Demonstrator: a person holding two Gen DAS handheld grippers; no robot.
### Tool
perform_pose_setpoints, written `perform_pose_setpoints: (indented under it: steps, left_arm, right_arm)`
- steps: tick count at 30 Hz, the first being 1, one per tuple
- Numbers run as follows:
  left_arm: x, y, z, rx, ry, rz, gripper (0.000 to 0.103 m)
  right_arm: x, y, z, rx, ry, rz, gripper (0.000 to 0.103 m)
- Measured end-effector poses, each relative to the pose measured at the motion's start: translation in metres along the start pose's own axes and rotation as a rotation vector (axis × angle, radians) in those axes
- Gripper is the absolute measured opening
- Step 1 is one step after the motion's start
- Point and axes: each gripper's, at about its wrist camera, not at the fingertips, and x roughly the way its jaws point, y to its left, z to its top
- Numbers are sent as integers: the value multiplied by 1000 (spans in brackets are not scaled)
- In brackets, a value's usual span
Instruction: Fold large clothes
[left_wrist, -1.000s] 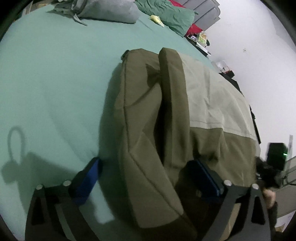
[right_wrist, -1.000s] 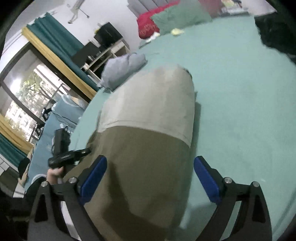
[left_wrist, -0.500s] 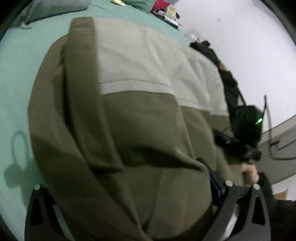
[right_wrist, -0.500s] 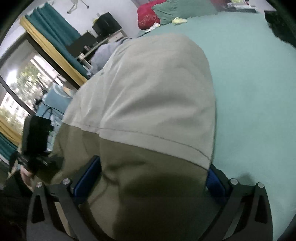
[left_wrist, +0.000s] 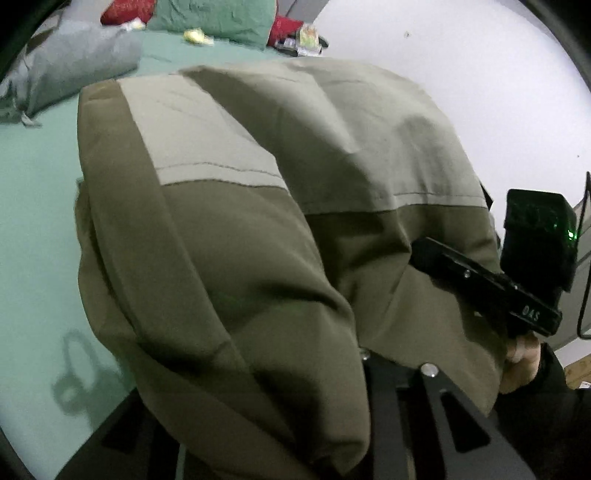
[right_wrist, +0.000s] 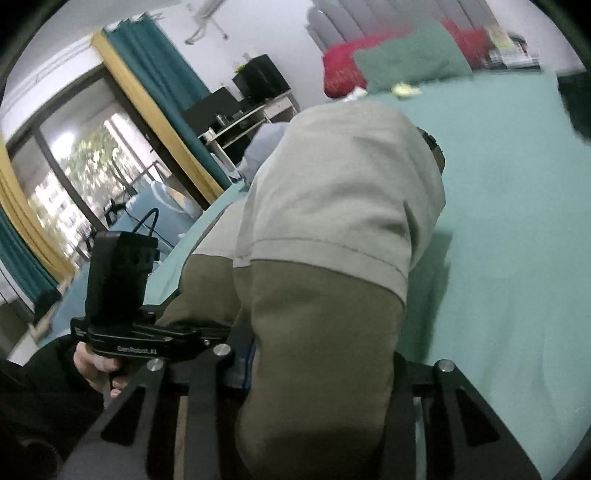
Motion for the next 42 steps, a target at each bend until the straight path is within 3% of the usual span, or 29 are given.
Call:
perform_pose_setpoints:
  steps: [6, 11, 18, 22, 27, 29, 30, 32, 34, 35, 37, 39, 42]
  left_arm:
    - [-65, 5, 10, 10, -138, -17, 23]
    - [-141, 38, 13, 14, -249, 23, 22]
    - [-230, 106, 15, 5, -323, 177, 22]
    - [-282, 154, 15, -19, -327, 282, 22]
    - [-328, 214, 24, -19, -296, 420, 27]
    - [-333, 245, 27, -57, -265, 454, 38]
    - [-331, 274, 26, -107, -229, 490, 55]
    - [-310, 320, 23, -257, -172, 599, 78]
    - [-297, 374, 5, -406, -135, 668, 79]
    - [-288, 400, -6, -474, -96, 681, 79]
    - [-283, 429, -30, -557, -85, 627, 81]
    - [-295, 438, -43, -564, -134, 618, 83]
    - [-292, 428, -53, -531, -149, 655, 84]
  right_arm:
    - [-21, 48, 27, -71, -88, 12, 33]
    - [-2, 102, 52, -120, -174, 59, 34]
    - [77, 186, 75, -137, -237, 156, 34]
    - [139, 221, 86, -68, -244, 242, 34]
    - [202, 260, 96, 15, -247, 282, 34]
    - [237, 271, 95, 61, -222, 279, 37]
    - [259, 273, 97, 86, -198, 272, 40]
    - [311, 266, 83, 148, -108, 224, 56]
    - [372, 255, 59, 194, 42, 102, 72]
    - [393, 247, 48, 209, 97, 55, 75]
    - [402, 238, 43, 233, 71, 89, 82]
    - [404, 246, 48, 156, 87, 64, 83]
    - [408, 241, 51, 159, 109, 90, 84]
